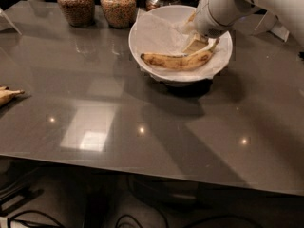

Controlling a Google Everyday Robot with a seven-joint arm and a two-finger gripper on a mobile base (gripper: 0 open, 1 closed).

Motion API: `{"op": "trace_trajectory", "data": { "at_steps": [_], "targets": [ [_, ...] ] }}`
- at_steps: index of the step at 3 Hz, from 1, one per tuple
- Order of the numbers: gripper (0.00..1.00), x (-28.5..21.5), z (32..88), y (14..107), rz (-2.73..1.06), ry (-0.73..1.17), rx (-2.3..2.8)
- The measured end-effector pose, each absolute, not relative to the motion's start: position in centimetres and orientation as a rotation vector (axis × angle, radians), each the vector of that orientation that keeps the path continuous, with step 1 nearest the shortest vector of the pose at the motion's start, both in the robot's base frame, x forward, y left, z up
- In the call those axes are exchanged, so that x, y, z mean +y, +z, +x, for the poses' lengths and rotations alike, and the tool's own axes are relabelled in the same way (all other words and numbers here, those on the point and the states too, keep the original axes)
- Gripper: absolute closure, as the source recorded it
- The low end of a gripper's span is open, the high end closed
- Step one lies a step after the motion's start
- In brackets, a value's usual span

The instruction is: Pick banana from white bowl

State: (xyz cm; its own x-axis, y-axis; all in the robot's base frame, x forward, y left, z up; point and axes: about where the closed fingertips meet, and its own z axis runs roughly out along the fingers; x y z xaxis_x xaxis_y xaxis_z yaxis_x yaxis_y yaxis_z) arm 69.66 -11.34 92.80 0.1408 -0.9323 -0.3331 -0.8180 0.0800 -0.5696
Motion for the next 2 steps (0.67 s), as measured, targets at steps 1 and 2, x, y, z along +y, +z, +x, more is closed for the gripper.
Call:
{"op": "trace_trajectory", "data": {
  "at_steps": [1, 2],
  "targets": [
    [0.47, -10.9, 69.9, 90.7, -1.744, -0.139, 1.724],
    [0.43, -10.8, 70.1, 89.5, -1.738, -0.088, 1.748]
  ]
}}
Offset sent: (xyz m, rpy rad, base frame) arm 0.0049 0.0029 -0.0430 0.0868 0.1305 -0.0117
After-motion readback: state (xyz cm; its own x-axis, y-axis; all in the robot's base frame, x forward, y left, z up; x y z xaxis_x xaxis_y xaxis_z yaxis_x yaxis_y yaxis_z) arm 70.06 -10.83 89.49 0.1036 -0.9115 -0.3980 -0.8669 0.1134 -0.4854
